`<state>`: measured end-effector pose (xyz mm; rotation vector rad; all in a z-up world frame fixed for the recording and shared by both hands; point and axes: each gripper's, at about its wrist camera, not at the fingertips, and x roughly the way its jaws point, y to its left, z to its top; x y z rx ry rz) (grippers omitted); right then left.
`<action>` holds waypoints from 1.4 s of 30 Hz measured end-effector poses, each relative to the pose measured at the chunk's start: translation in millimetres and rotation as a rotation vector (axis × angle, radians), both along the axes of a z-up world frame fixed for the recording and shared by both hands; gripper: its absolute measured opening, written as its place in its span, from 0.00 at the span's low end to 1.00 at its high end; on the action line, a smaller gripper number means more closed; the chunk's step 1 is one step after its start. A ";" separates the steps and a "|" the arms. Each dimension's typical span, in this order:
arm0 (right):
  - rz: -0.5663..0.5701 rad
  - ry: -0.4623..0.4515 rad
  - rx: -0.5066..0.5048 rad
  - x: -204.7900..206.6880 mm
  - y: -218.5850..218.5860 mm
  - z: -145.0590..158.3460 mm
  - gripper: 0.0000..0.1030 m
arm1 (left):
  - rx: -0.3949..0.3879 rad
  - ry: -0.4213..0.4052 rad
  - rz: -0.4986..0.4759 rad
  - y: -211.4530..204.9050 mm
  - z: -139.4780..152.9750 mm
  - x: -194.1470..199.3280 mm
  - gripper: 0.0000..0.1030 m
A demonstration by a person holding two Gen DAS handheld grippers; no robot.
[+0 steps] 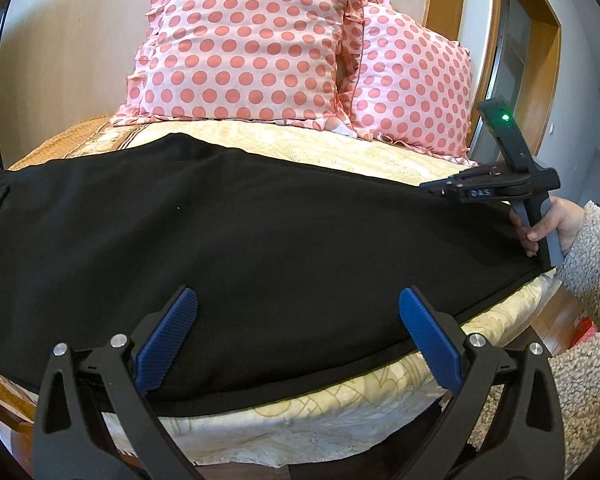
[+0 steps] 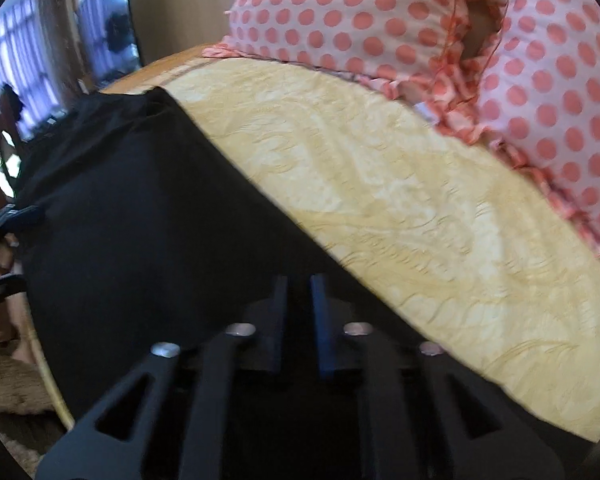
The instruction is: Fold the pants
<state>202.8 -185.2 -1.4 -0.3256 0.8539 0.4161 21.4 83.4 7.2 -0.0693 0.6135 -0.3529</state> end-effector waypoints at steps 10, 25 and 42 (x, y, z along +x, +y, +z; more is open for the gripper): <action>-0.331 -0.076 0.109 1.7 -64.8 17.1 0.54 | 0.005 0.002 -0.011 1.2 0.5 0.1 0.98; -0.334 -0.042 0.046 -25.6 -85.6 -3.7 0.52 | 0.029 0.026 0.018 -7.8 0.9 4.5 0.98; -1.158 -0.289 0.327 -179.5 -289.7 32.3 0.80 | 0.040 0.018 0.019 -10.9 -0.8 3.2 0.98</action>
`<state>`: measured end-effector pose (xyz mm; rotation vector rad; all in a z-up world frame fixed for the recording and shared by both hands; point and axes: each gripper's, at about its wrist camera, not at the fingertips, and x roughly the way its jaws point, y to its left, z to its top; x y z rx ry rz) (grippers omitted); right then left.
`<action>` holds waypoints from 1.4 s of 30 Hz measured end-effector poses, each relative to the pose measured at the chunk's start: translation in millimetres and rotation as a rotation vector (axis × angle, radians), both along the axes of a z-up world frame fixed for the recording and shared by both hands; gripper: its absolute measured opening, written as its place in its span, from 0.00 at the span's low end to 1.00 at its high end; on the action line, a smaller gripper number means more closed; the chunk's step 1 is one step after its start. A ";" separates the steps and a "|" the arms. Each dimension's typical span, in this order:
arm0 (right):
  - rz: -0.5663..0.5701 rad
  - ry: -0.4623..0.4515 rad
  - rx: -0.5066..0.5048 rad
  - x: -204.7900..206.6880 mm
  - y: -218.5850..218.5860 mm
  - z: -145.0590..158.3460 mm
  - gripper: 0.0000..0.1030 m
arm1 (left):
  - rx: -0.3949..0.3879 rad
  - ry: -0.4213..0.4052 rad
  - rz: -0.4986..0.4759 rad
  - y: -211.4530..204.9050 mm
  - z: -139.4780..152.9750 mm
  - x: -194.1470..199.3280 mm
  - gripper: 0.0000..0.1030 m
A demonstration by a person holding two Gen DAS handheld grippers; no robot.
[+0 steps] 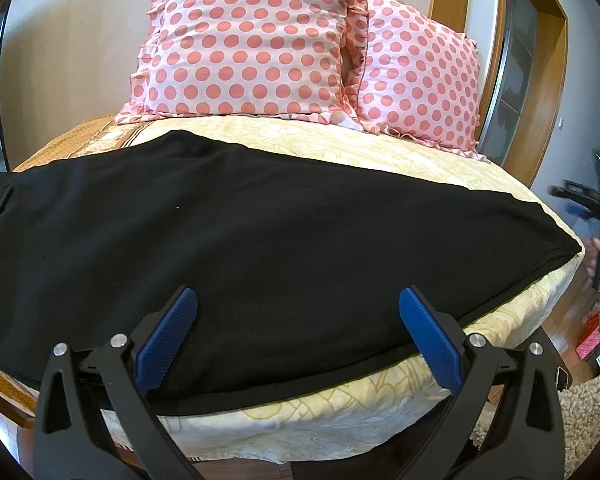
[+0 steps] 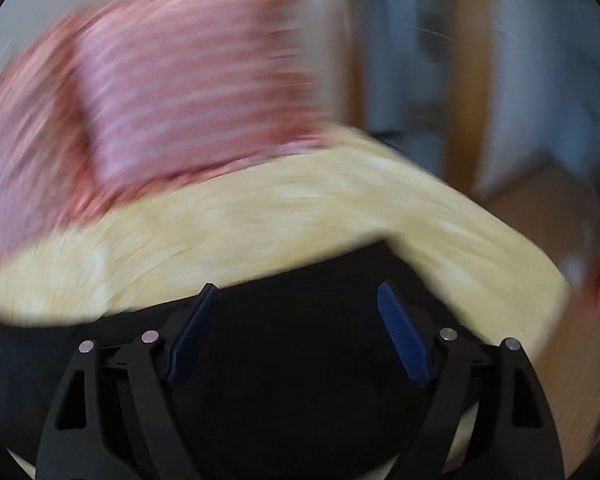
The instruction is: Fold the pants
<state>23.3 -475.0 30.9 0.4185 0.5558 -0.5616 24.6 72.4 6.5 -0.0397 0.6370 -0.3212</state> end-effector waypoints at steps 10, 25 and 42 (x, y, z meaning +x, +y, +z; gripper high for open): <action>-0.147 -0.135 0.358 -83.9 -62.6 -49.4 0.60 | -0.001 0.000 0.002 -0.8 1.1 -0.7 0.98; 0.087 -0.267 0.454 -53.6 -7.9 -66.7 0.20 | -0.040 0.027 0.008 4.1 3.1 3.5 0.98; 0.964 -0.327 0.123 73.7 280.2 43.5 0.06 | -0.113 0.037 0.049 17.6 13.0 -7.2 0.98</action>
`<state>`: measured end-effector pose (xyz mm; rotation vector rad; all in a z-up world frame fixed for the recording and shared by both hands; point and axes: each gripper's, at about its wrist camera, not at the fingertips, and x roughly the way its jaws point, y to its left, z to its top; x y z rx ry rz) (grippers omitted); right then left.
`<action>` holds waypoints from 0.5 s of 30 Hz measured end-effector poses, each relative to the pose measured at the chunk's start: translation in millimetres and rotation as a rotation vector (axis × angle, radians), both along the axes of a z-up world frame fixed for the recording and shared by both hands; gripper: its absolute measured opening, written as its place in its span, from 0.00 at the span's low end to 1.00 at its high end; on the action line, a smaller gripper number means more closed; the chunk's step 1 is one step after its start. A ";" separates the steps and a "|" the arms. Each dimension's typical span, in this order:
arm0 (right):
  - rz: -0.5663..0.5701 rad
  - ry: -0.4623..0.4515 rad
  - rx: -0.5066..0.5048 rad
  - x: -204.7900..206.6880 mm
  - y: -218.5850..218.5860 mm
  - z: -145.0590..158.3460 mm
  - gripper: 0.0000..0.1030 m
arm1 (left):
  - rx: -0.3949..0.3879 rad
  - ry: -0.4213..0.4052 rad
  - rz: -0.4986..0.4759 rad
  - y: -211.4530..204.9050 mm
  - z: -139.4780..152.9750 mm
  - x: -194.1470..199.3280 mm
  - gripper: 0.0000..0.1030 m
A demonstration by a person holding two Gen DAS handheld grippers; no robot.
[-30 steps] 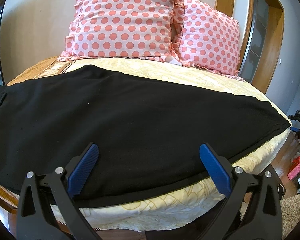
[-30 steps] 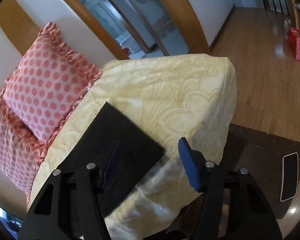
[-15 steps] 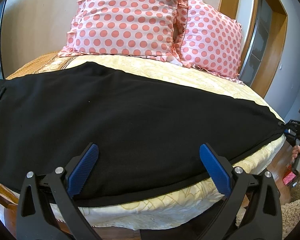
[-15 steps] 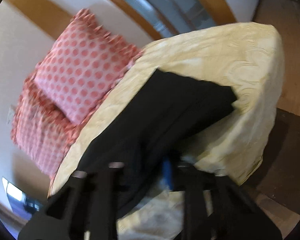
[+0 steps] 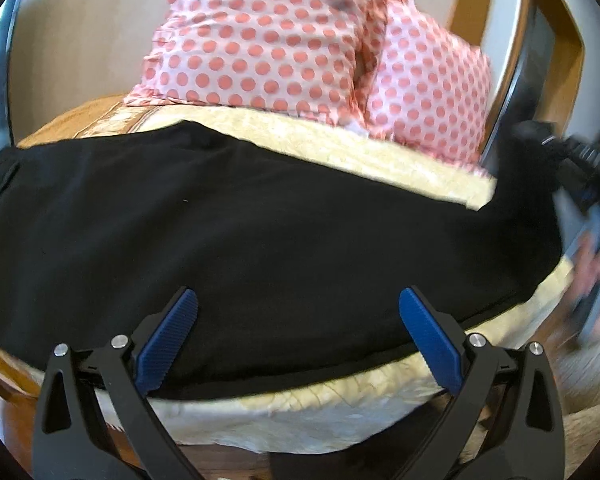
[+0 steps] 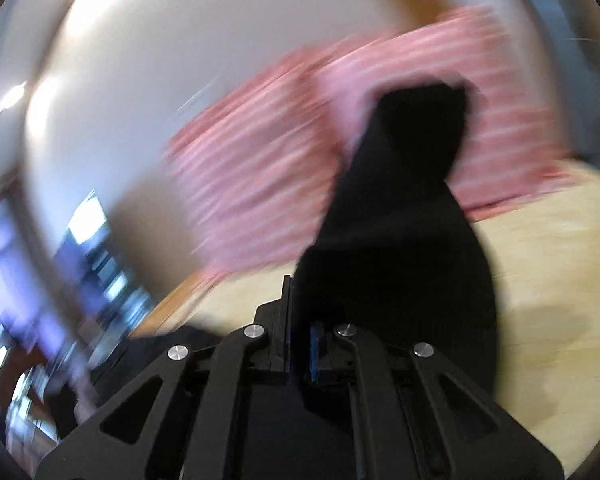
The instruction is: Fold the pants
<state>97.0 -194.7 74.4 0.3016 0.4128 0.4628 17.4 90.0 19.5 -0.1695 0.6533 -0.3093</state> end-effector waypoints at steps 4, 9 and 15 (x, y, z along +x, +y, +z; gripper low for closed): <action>0.239 0.204 -0.187 22.9 105.8 -68.2 0.06 | -0.027 -0.050 0.100 31.3 13.9 -20.2 0.98; 0.198 0.202 -0.148 36.9 117.1 -65.5 0.06 | -0.072 -0.047 0.286 90.2 17.4 -39.2 0.98; 0.177 0.132 -0.150 33.3 139.1 -51.1 0.06 | -0.218 0.018 0.460 149.3 2.6 -45.5 0.98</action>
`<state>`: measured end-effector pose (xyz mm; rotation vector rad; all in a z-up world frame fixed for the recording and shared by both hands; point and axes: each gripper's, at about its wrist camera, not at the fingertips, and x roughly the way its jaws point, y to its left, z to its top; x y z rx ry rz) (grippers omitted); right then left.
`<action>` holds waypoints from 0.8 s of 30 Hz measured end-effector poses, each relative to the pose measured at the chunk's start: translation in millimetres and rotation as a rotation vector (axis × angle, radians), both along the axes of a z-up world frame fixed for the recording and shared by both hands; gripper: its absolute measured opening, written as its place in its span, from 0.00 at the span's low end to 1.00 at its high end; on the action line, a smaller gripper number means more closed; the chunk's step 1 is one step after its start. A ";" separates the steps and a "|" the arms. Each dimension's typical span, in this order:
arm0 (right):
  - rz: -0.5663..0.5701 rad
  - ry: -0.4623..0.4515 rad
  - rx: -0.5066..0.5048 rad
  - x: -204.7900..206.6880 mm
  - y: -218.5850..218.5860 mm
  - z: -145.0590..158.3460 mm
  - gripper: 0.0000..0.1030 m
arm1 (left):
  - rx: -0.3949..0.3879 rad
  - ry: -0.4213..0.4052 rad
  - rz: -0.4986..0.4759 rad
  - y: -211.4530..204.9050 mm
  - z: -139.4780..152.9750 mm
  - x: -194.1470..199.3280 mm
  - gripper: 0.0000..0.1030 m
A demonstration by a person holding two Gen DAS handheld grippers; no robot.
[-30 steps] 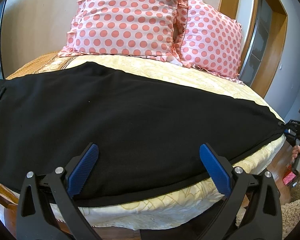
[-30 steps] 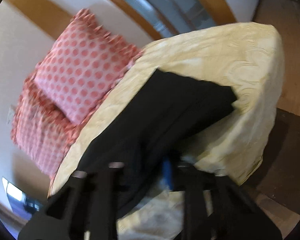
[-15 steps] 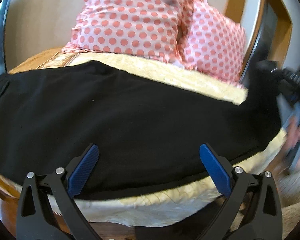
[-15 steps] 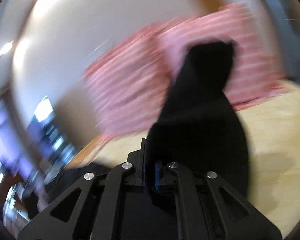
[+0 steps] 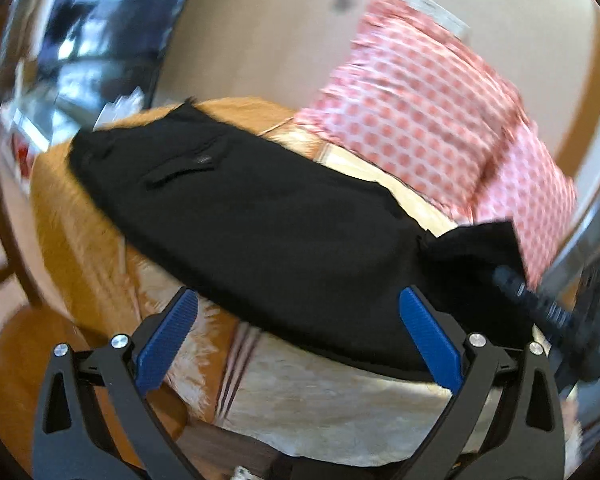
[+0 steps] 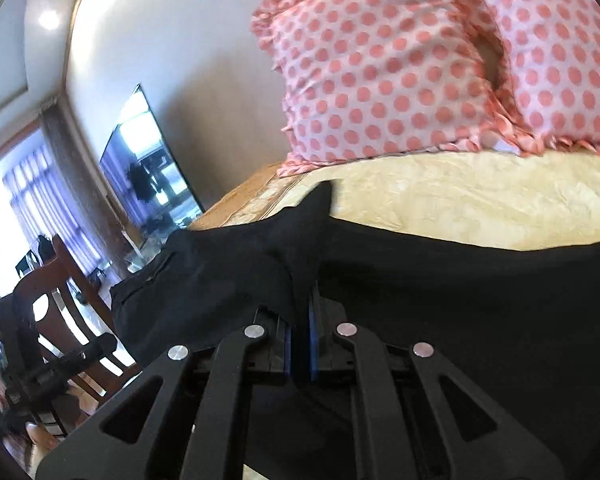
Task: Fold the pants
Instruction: 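Grasp the folded trouser end with the left tool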
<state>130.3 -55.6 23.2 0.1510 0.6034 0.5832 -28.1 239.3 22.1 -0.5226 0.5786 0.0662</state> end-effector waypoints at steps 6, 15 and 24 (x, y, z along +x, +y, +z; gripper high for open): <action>0.115 0.041 -0.116 -14.5 27.0 -32.0 0.22 | -0.082 0.011 0.038 23.6 -7.3 -2.4 0.98; 0.225 -0.027 -0.158 -40.1 47.1 -35.3 0.74 | -0.143 0.019 0.000 33.2 -8.7 13.1 0.98; 0.240 -0.047 -0.173 -41.9 48.7 -33.7 0.78 | -0.272 0.077 0.001 47.4 -18.1 34.9 0.98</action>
